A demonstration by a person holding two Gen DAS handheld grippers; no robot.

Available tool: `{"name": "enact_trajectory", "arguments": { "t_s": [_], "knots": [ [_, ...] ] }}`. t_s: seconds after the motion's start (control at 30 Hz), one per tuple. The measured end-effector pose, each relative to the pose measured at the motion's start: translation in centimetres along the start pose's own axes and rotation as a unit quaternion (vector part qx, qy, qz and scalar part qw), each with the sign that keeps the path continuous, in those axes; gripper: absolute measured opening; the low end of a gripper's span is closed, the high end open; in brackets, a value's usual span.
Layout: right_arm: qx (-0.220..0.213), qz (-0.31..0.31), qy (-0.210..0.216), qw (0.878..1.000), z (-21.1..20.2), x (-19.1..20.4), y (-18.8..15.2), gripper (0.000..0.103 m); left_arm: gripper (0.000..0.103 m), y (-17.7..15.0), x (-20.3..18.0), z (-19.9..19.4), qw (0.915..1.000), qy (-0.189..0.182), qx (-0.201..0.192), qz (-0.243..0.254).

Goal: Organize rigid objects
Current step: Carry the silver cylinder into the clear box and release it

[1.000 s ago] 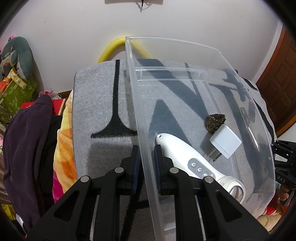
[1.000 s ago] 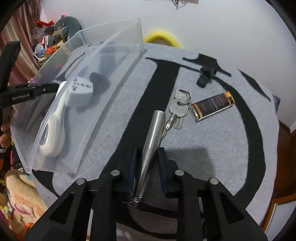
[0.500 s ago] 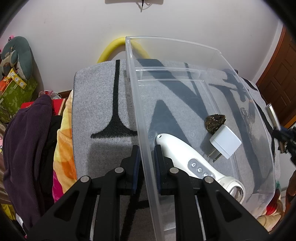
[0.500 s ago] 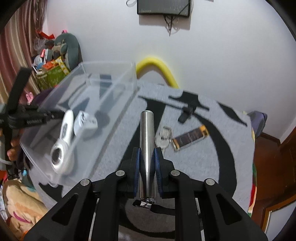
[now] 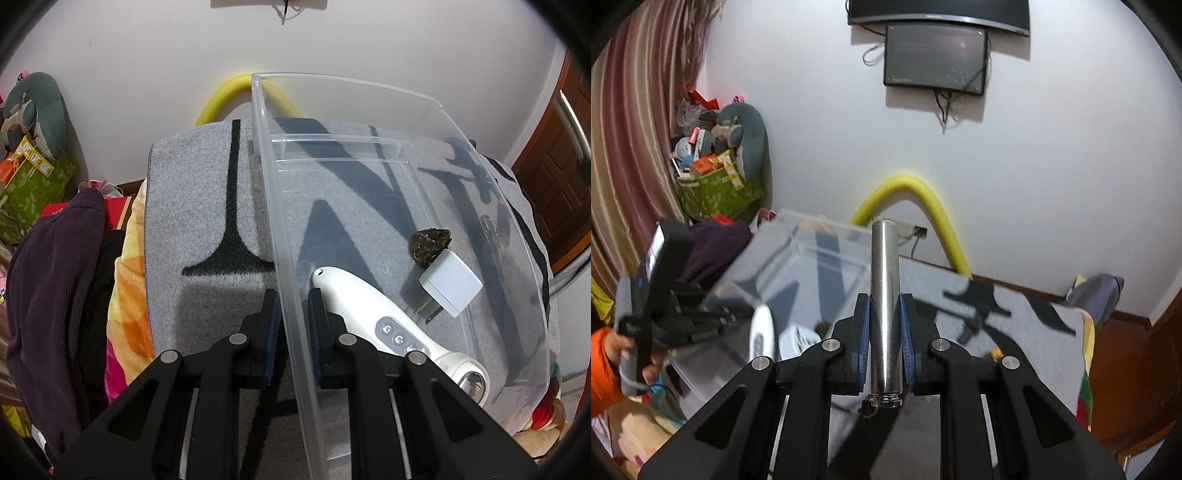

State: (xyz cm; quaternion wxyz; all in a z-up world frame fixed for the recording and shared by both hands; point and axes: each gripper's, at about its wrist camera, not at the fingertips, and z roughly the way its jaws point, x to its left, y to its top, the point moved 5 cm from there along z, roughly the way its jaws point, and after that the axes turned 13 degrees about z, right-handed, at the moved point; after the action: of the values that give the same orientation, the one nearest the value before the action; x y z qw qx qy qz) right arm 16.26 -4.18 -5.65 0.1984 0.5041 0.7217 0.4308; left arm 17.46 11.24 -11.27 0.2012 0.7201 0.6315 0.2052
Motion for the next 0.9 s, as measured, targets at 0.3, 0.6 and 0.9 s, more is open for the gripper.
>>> {"name": "enact_trajectory", "arguments": {
  "t_s": [0.3, 0.6, 0.9],
  "knots": [
    [-0.004, -0.012, 0.041, 0.999, 1.4, 4.5, 2.3, 0.014, 0.014, 0.1, 0.0, -0.1, 1.0, -0.001, 0.0, 0.0],
    [0.042, -0.014, 0.081, 0.996, 4.7, 7.4, 1.4, 0.014, 0.014, 0.2, 0.0, 0.0, 1.0, -0.004, -0.002, -0.002],
    [0.139, -0.028, 0.074, 0.987, 10.7, 8.9, -2.7, 0.014, 0.014, 0.2, 0.0, 0.2, 1.0, 0.0, -0.003, -0.001]
  ]
}}
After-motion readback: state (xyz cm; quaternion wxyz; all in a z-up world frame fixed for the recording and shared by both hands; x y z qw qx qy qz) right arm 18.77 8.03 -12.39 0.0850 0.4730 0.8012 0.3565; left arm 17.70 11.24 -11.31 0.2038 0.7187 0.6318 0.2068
